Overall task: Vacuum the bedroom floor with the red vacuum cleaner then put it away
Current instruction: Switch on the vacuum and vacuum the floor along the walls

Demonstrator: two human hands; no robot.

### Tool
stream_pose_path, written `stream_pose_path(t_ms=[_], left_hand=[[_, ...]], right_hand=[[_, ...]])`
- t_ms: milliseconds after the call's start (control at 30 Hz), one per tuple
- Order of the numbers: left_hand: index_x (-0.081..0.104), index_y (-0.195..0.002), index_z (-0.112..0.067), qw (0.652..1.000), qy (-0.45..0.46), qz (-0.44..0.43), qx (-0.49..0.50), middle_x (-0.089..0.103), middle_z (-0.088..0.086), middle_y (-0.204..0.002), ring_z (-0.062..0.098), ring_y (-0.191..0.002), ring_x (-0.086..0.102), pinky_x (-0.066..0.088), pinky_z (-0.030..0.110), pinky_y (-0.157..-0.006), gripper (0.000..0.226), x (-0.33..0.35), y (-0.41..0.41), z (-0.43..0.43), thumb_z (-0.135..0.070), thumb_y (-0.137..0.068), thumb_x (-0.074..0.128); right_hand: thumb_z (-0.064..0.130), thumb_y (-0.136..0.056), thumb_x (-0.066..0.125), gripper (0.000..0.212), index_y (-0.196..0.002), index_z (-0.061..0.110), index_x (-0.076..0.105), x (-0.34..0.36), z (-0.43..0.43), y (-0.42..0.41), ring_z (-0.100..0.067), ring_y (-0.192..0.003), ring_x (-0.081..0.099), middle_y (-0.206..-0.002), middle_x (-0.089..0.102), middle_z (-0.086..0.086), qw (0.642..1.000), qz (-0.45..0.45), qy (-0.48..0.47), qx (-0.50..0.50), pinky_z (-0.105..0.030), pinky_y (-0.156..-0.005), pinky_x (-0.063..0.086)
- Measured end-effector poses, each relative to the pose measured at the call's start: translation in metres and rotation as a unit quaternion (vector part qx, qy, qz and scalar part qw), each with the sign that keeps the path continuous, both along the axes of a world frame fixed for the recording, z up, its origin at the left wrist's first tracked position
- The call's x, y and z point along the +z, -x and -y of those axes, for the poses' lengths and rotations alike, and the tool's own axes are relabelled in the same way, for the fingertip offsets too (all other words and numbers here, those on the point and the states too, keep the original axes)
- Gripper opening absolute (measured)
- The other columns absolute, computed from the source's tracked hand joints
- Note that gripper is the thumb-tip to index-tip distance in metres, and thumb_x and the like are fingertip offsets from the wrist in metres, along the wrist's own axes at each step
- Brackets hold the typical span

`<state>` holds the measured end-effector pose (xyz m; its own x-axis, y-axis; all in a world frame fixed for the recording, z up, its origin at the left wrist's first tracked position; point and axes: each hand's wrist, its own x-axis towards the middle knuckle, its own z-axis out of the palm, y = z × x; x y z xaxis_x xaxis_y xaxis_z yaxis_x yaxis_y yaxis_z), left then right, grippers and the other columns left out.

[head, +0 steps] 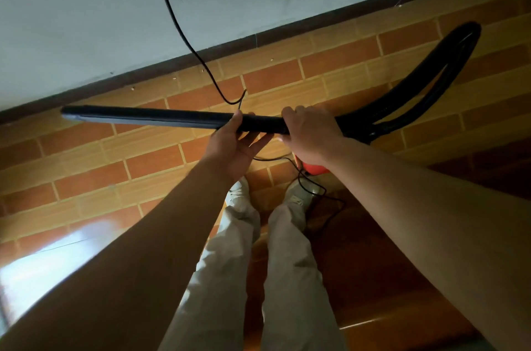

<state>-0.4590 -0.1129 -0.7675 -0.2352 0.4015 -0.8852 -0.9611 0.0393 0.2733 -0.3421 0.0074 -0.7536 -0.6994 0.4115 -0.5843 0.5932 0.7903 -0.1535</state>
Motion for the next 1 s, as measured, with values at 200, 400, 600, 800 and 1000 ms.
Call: stream_pose_path(t_ms=[200,400,600,800,1000], left_hand=[[0.056,-0.105,-0.003,1.0,-0.005,0.012,0.003,0.066,0.013,-0.101,0.036,-0.108,0.067,0.056,0.062,-0.091,0.014,-0.061,-0.011,-0.005,-0.017,-0.103,0.057],[0.059,-0.096,-0.003,0.997,-0.036,0.057,0.038,0.068,0.016,-0.099,0.04,-0.112,0.067,0.058,0.056,-0.089,0.01,-0.078,-0.04,-0.022,-0.011,-0.101,0.058],[0.06,-0.097,-0.001,0.996,-0.058,0.062,0.016,0.067,0.017,-0.099,0.04,-0.102,0.07,0.062,0.049,-0.071,0.008,-0.082,-0.058,-0.058,-0.007,-0.101,0.057],[0.059,-0.098,-0.002,0.996,-0.038,0.075,0.01,0.067,0.015,-0.102,0.038,-0.103,0.069,0.06,0.057,-0.084,0.009,-0.098,-0.061,-0.066,-0.011,-0.1,0.059],[0.058,-0.105,-0.004,0.995,0.001,0.08,0.066,0.065,0.017,-0.123,0.043,-0.117,0.063,0.056,0.063,-0.088,0.014,-0.133,-0.063,-0.052,-0.017,-0.101,0.06]], right_hand=[[0.046,-0.104,0.05,0.038,-0.13,0.019,0.049,-0.063,-0.008,-0.013,-0.027,-0.104,0.059,-0.115,0.061,-0.006,1.0,-0.009,0.013,0.003,-0.045,-0.096,0.046],[0.042,-0.103,0.055,0.038,-0.134,0.021,0.052,-0.079,-0.05,-0.036,-0.029,-0.117,0.054,-0.122,0.061,-0.006,0.998,-0.026,0.002,0.052,-0.046,-0.102,0.038],[0.044,-0.104,0.053,0.039,-0.134,0.02,0.05,-0.082,-0.073,-0.06,-0.031,-0.118,0.054,-0.122,0.061,-0.007,1.0,0.0,-0.022,0.017,-0.048,-0.103,0.038],[0.044,-0.105,0.051,0.037,-0.134,0.021,0.049,-0.102,-0.079,-0.075,-0.03,-0.12,0.054,-0.126,0.06,-0.005,0.999,-0.011,-0.036,0.014,-0.046,-0.101,0.037],[0.043,-0.103,0.053,0.037,-0.134,0.023,0.051,-0.138,-0.08,-0.091,-0.028,-0.121,0.052,-0.126,0.059,-0.004,0.999,-0.02,-0.031,0.009,-0.046,-0.102,0.037]])
